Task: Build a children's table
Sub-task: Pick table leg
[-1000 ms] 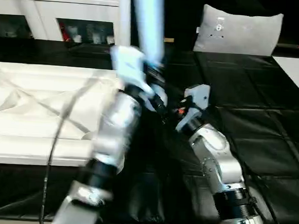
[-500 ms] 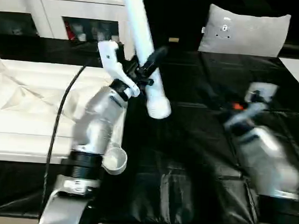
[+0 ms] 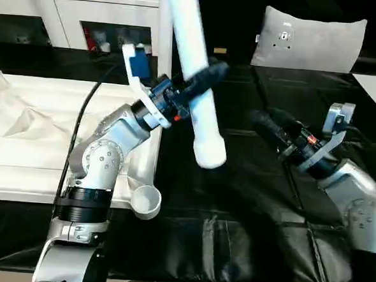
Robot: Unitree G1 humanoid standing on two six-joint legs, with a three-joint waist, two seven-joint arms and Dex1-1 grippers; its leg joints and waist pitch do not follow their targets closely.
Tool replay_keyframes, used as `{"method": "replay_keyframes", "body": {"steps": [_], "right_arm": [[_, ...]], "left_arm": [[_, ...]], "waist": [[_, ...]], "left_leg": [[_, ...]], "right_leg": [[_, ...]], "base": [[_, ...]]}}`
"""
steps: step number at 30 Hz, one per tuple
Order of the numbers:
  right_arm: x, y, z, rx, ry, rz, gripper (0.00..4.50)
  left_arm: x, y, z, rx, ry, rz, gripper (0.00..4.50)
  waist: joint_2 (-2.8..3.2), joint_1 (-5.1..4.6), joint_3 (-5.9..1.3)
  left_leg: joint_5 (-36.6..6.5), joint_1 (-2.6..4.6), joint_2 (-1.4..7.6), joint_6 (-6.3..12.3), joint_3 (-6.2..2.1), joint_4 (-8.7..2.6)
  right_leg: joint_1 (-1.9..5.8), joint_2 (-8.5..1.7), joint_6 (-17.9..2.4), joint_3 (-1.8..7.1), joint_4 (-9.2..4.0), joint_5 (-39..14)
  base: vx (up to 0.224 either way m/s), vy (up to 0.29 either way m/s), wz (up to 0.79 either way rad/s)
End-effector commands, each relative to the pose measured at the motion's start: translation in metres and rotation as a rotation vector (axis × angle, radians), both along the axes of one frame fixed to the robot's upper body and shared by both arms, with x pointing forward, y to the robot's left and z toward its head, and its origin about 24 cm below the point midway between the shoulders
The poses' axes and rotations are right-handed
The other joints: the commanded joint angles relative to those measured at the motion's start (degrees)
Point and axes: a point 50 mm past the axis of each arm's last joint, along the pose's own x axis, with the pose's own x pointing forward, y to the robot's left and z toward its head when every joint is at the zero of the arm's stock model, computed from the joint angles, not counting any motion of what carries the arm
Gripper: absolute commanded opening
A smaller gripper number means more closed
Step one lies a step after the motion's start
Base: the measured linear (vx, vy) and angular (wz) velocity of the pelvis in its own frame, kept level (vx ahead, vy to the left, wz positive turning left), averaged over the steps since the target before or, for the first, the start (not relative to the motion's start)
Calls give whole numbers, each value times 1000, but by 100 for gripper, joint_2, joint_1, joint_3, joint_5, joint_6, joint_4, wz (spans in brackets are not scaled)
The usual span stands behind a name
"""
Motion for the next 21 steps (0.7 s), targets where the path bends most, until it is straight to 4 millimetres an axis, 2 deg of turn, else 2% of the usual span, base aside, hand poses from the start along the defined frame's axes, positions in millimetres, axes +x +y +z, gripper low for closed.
{"method": "replay_keyframes", "body": {"steps": [1,2,4,5,9,10,14,18,19,20,21], "right_arm": [[-3,10,6,-51,-31,70,450],[-3,14,7,-71,-44,82,450],[-3,24,7,-121,-63,104,450],[-4,28,5,-139,-65,121,450],[-5,37,-1,-164,-55,154,450],[-2,41,-5,-195,-49,156,450],[7,50,-13,-257,-38,105,450],[11,56,-12,-258,-40,96,450],[12,58,-12,-256,-41,102,450],[13,61,-13,-259,-43,111,422],[13,61,-14,-263,-43,114,422]], "left_arm": [[2,-6,3,85,-57,25,188],[3,-9,1,124,-80,49,188],[3,-13,0,175,-123,84,188],[2,-16,0,181,-132,86,188],[-2,-21,-2,236,-176,85,188],[-5,-24,-4,275,-207,77,188],[-10,-28,-9,305,-228,59,188],[-12,-31,-10,316,-243,47,188],[-13,-33,-11,318,-247,47,188],[-13,-34,-12,318,-248,48,188],[-13,-35,-12,317,-249,48,188]], "waist": [[-73,1,-393],[-67,5,-395],[-119,4,-396],[-116,23,-401],[-116,25,-408],[-139,34,-410],[-137,14,-404],[-137,16,-409],[-112,19,-412],[-117,10,-413],[-126,7,-416]], "left_leg": [[-849,217,1016,-236,-488,-585],[-847,217,1017,-246,-493,-579],[-828,210,1015,-226,-487,-572],[-766,198,1021,-224,-491,-557],[-633,217,1020,-177,-485,-557],[-608,214,1020,-153,-488,-554],[-612,211,1012,-210,-481,-556],[-664,223,1012,-262,-476,-551],[-619,227,1010,-254,-474,-550],[-607,218,1008,-241,-473,-552],[-587,217,1008,-225,-476,-551]], "right_leg": [[196,-762,-1630,406,-302,-33],[201,-776,-1622,410,-300,-32],[206,-803,-1600,417,-317,-76],[215,-826,-1596,420,-309,-74],[190,-790,-1635,403,-273,78],[199,-801,-1644,400,-266,102],[183,-799,-1675,398,-268,41],[185,-791,-1690,403,-256,32],[180,-781,-1693,399,-243,121],[183,-776,-1705,397,-240,165],[191,-779,-1714,394,-235,222]], "base": [[0,0,0],[0,0,0],[0,0,0],[0,0,0],[0,0,0],[0,0,0],[0,0,0],[0,0,0],[0,0,0],[0,0,0],[0,0,0]]}}
